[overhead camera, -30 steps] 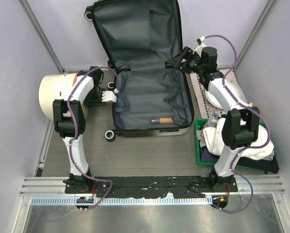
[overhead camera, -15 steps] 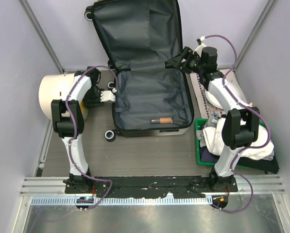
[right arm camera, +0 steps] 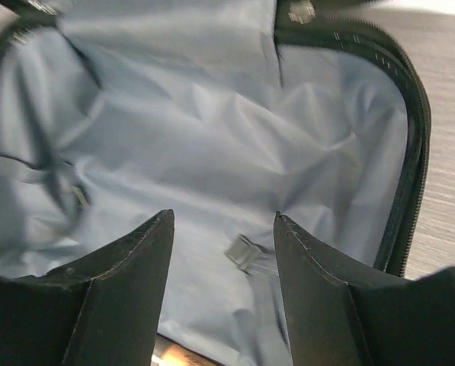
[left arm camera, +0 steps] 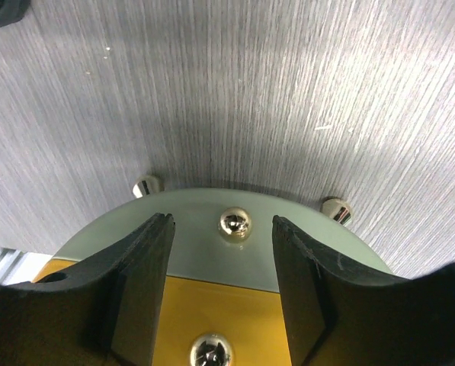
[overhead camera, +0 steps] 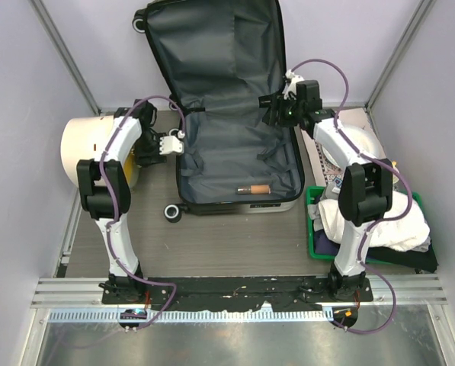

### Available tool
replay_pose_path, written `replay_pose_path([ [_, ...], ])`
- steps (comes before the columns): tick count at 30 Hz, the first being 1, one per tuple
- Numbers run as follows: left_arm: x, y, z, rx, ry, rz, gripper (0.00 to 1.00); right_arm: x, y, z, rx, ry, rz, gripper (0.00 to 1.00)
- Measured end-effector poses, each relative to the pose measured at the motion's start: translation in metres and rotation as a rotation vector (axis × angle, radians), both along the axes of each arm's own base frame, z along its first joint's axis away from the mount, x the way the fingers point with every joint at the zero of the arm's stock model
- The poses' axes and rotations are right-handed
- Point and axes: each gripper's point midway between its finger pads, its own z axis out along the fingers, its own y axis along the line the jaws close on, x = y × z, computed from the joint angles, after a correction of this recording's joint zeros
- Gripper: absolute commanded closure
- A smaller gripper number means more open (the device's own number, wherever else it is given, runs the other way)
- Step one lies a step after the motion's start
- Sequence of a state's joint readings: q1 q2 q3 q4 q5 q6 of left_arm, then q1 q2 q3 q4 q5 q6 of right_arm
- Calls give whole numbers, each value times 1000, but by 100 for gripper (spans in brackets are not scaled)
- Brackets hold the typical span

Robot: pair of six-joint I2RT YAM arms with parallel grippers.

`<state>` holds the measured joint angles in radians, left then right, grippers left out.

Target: Open, take out, and arrange the luggage

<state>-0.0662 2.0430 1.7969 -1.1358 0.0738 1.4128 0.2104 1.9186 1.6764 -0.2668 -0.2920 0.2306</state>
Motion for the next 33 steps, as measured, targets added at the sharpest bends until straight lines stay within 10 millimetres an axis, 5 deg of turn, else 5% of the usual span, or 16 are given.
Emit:
replay_pose_path([
  [6, 4, -4, 8, -12, -25, 5, 39, 3, -21, -79, -188, 141, -25, 44],
  [8, 7, -4, 14, -17, -38, 11, 39, 6, -31, -96, -229, 169, -55, 55],
  [16, 13, -5, 21, -24, -63, 15, 39, 16, -67, -95, -294, 176, -240, 71],
  [21, 14, -4, 21, -18, -63, 16, 41, 18, -92, -97, -304, 188, -335, 70],
  [27, 11, -1, 10, 23, -23, 8, 42, 17, -90, -95, -266, 184, -346, 57],
  [33, 2, 5, -7, 110, 54, -2, 45, 16, -82, -93, -220, 187, -320, 56],
])
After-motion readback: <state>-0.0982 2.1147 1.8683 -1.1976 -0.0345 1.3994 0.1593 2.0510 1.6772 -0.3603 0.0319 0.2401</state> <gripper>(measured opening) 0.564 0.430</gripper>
